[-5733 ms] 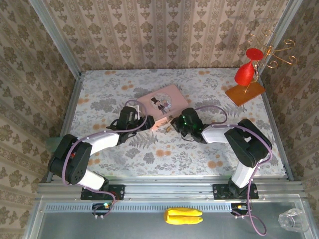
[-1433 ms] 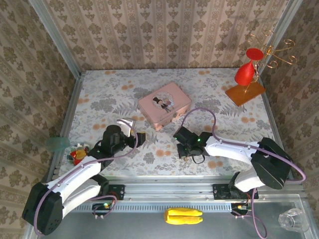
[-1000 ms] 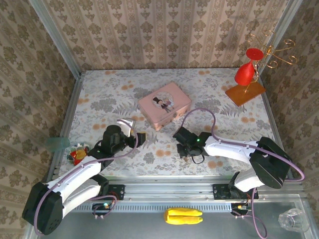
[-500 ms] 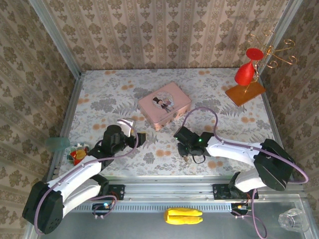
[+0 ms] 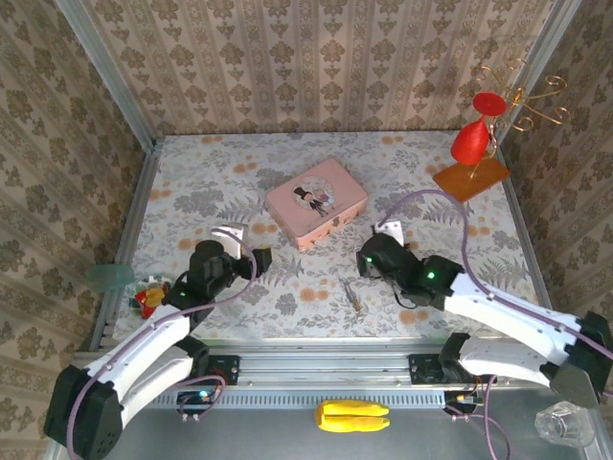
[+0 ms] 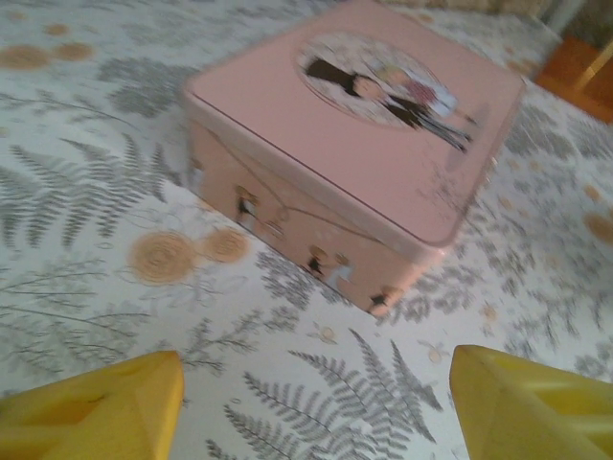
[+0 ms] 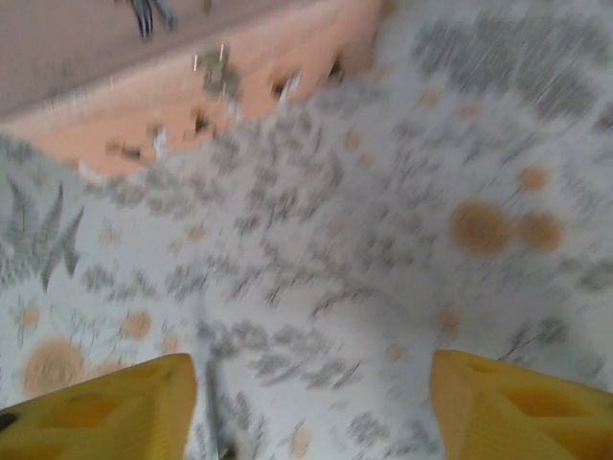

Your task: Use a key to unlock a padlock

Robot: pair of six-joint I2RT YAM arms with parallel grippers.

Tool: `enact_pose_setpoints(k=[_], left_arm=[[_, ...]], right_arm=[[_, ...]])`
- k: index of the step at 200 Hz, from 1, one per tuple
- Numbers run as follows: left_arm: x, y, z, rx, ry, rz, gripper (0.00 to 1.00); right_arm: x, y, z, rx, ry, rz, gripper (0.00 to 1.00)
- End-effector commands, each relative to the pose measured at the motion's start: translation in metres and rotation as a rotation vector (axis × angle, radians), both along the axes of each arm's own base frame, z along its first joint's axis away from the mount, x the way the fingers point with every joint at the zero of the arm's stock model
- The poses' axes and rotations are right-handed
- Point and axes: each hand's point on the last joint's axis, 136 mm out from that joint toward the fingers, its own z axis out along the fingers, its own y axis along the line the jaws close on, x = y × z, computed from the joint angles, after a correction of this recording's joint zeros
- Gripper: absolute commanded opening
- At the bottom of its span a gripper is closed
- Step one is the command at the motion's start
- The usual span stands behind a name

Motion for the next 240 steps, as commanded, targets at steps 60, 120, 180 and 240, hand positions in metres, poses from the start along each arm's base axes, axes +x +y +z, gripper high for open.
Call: enact_pose_setpoints(k=[60, 120, 180, 240], left_arm=[[0.032, 0.083, 0.034, 0.013, -0.039, 0.460, 1.00], [0.057, 0.113, 0.067, 0.226, -0.308, 0.590, 1.00], [0.081, 0.120, 0.044, 0.339, -0.382, 0.511, 1.00], [0.074, 0.117, 0.006, 0.546, -0.413, 0.415, 1.00]], right_arm=[[-0.002, -0.034, 0.039, 0.104, -0.392, -0.009, 1.00], [-0.008, -0.033, 0.034, 0.035, -0.477, 0.095, 1.00], [-0.007, -0.016, 0.038, -0.084, -0.527, 0.242, 1.00], [-0.001, -0.015, 0.033, -0.220, -0.529, 0.293, 1.00]])
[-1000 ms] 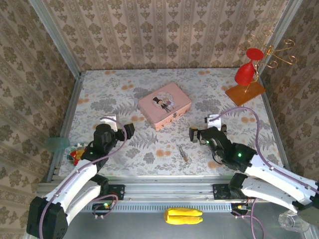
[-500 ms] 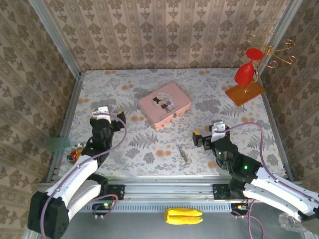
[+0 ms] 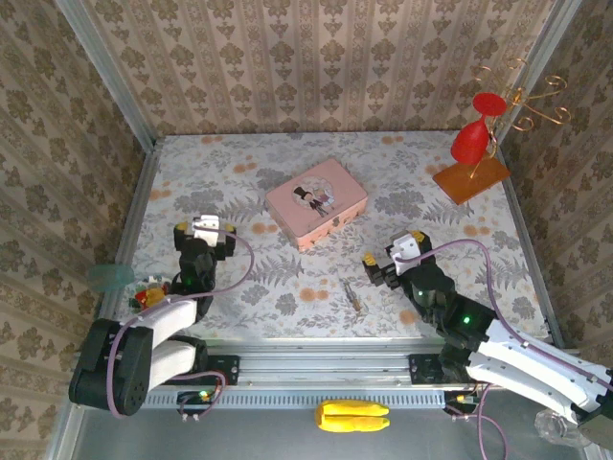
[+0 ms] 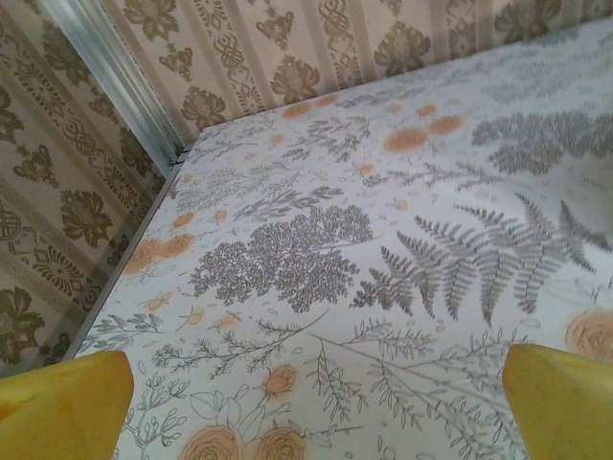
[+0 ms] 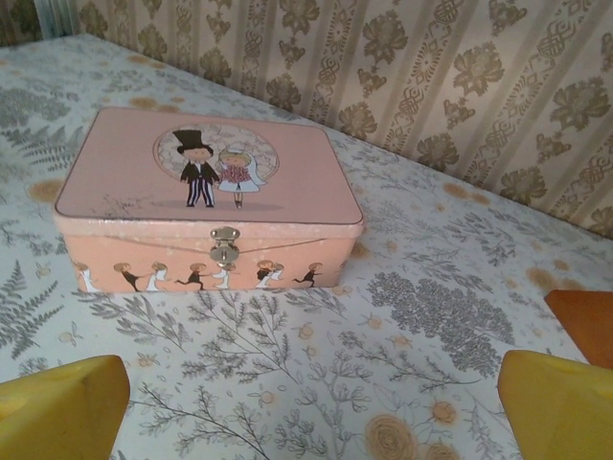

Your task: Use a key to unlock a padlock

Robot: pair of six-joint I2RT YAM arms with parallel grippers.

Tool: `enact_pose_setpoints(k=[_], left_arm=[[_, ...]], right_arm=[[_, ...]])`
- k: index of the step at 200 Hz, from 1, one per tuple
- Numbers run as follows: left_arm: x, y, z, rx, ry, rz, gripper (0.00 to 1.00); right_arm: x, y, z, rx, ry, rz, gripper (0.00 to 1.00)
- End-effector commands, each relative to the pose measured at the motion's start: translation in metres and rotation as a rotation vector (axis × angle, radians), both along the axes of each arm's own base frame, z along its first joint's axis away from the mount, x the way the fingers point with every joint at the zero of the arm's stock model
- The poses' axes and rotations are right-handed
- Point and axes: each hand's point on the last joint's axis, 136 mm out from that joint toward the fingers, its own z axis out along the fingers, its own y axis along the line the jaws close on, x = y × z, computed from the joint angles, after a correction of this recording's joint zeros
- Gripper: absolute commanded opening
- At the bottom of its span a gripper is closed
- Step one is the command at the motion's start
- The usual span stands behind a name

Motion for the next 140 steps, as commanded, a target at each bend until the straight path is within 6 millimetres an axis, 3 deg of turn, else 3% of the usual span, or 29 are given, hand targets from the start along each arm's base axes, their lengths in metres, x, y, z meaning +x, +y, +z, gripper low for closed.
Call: enact_pose_setpoints(k=[1, 39, 106, 140], left_arm=[[0.005, -0.003, 0.021, 0.059, -0.093, -0.031, 1.00], [0.010, -0.002, -0.001, 0.093, -0.051, -0.034, 1.00], [0.022, -0.009, 0.001, 0.023, -0.072, -0.101, 1.00], [0.030, -0.016, -0.008, 0.024, -0.079, -0.123, 1.00]], right_arm=[[0.003, 0.000, 0.008, -0.052, -0.044, 0.013, 1.00], [0.004, -0.004, 0.006, -0.073, -0.044, 0.001, 1.00], [0.007, -0.009, 0.007, -0.085, -0.046, -0.011, 1.00], [0.007, -0.008, 0.006, -0.074, -0.046, -0.006, 1.00]])
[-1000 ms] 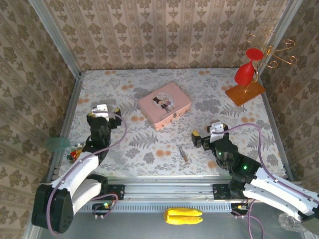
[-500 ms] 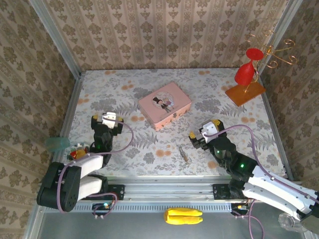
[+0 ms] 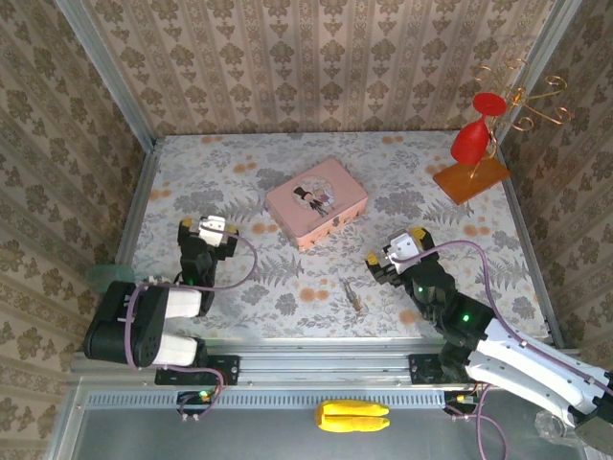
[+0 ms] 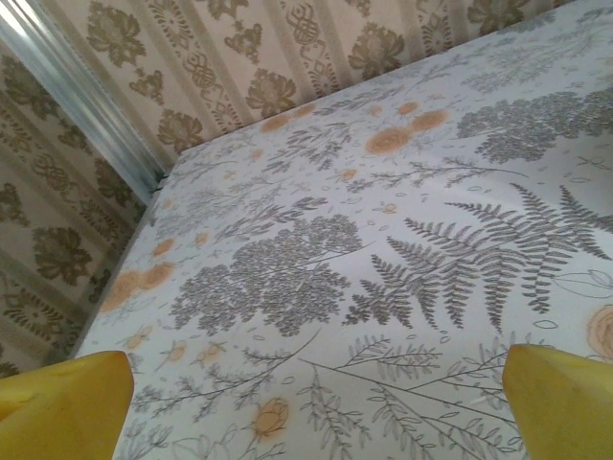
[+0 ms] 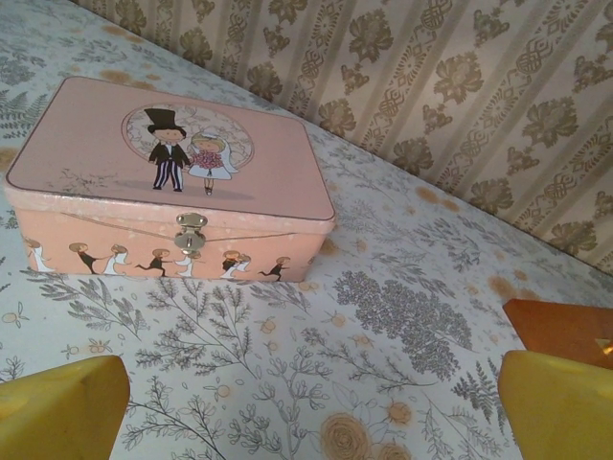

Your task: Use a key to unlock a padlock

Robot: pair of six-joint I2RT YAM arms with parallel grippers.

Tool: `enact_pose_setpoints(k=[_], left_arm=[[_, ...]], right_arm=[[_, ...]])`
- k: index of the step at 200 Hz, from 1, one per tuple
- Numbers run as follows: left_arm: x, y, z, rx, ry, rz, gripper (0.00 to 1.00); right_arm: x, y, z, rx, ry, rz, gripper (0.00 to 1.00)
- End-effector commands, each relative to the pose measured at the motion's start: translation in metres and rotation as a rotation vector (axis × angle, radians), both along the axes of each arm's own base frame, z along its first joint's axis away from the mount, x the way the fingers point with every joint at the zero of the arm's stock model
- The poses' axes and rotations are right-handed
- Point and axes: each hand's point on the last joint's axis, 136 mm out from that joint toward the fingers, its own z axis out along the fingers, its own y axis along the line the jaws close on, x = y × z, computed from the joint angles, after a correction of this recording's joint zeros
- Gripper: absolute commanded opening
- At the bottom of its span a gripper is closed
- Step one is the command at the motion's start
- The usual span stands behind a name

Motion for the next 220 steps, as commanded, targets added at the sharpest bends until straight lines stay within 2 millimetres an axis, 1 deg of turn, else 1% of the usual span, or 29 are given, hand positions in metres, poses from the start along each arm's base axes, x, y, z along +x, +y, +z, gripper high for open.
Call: enact_pose_setpoints(k=[1, 5, 17, 39, 49, 56, 69, 80, 91, 113, 137, 180, 203, 220], left_arm=[[0.012, -0.010, 0.010, -0.028, -0.061, -0.038, 1.00], [0.013, -0.008, 0.010, -0.028, -0.068, -0.022, 1.00], [0.014, 0.008, 0.009, -0.058, -0.072, 0.065, 1.00], [0.017, 0.026, 0.004, -0.113, -0.072, 0.124, 1.00], [0.019, 0.029, -0.006, -0.147, -0.044, 0.117, 1.00], [0.024, 0.030, -0.005, -0.128, -0.057, 0.128, 1.00], [0.028, 0.033, -0.009, -0.140, -0.003, 0.154, 1.00], [0.034, 0.040, -0.010, -0.138, 0.011, 0.187, 1.00], [0.037, 0.048, -0.010, -0.155, 0.028, 0.232, 1.00], [0.039, 0.049, -0.011, -0.160, 0.035, 0.228, 1.00], [0.038, 0.049, -0.011, -0.160, 0.035, 0.228, 1.00], [0.038, 0.048, -0.011, -0.159, 0.033, 0.226, 1.00], [0.038, 0.048, -0.011, -0.157, 0.033, 0.225, 1.00], [0.038, 0.048, -0.010, -0.156, 0.030, 0.226, 1.00]], right_arm=[[0.001, 0.002, 0.007, 0.018, -0.026, 0.013, 1.00], [0.001, 0.002, 0.006, 0.016, -0.024, 0.011, 1.00], [0.002, 0.001, 0.006, 0.016, -0.023, 0.011, 1.00], [0.002, 0.000, 0.005, 0.014, -0.024, 0.006, 1.00], [0.003, -0.001, 0.006, 0.017, -0.025, 0.004, 1.00], [0.003, -0.001, 0.005, 0.019, -0.025, 0.004, 1.00], [0.005, -0.001, 0.005, 0.018, -0.025, 0.001, 1.00], [0.006, -0.002, 0.005, 0.020, -0.026, -0.003, 1.00], [0.009, -0.004, 0.005, 0.022, -0.028, -0.014, 1.00], [0.018, -0.011, 0.003, 0.030, -0.036, -0.054, 1.00], [0.034, -0.026, -0.004, 0.020, -0.030, -0.116, 1.00], [0.063, -0.068, -0.021, 0.014, -0.010, -0.263, 1.00], [0.074, -0.091, -0.030, 0.017, -0.005, -0.350, 1.00], [0.079, -0.099, -0.036, 0.047, -0.004, -0.374, 1.00]])
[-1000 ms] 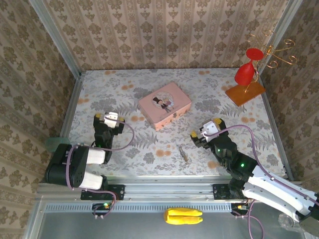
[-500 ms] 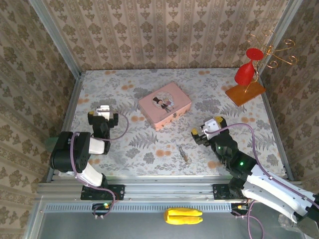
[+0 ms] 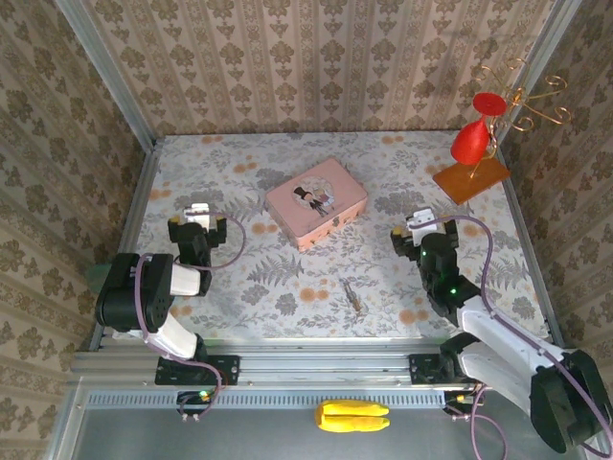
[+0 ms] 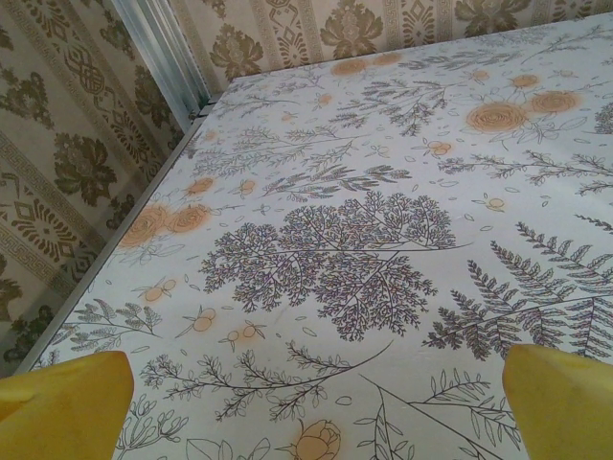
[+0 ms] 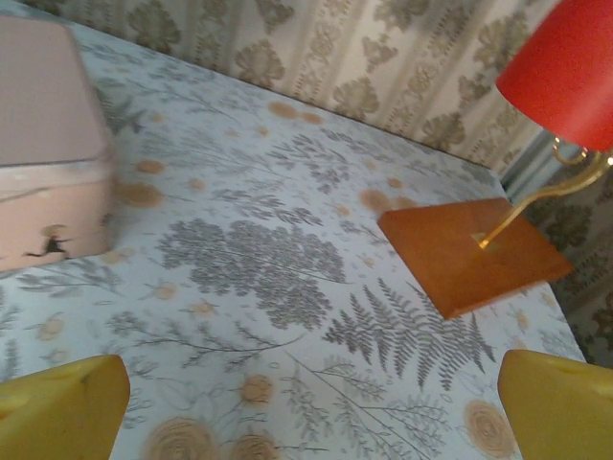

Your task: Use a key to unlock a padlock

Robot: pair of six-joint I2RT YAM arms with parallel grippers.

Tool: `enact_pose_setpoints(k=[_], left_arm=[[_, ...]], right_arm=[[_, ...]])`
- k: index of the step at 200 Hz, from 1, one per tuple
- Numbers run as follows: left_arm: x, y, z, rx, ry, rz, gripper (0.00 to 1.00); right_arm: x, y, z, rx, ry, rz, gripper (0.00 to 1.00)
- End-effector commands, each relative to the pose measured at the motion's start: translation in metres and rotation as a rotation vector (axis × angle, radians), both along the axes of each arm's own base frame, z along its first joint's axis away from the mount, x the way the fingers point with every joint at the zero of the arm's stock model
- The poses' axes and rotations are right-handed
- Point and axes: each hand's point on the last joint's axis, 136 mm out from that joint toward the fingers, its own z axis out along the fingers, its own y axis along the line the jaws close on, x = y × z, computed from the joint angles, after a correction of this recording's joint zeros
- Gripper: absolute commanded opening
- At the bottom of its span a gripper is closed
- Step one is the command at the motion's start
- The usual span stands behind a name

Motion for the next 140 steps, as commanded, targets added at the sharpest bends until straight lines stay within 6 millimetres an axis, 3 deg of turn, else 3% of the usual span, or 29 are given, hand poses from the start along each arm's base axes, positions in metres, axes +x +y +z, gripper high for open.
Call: enact_pose_setpoints(k=[1, 59, 140], left_arm=[[0.001, 0.003, 0.007, -0.014, -0.025, 0.018, 1.00], [0.001, 0.002, 0.007, -0.015, -0.024, 0.017, 1.00], [0.001, 0.002, 0.007, -0.016, -0.023, 0.015, 1.00]], right_arm=[[0.010, -0.007, 0.005, 0.055, -0.065, -0.021, 1.00], [0.030, -0.015, -0.019, 0.107, -0.058, -0.035, 1.00], [0.056, -0.030, -0.033, 0.264, -0.047, -0.017, 1.00]])
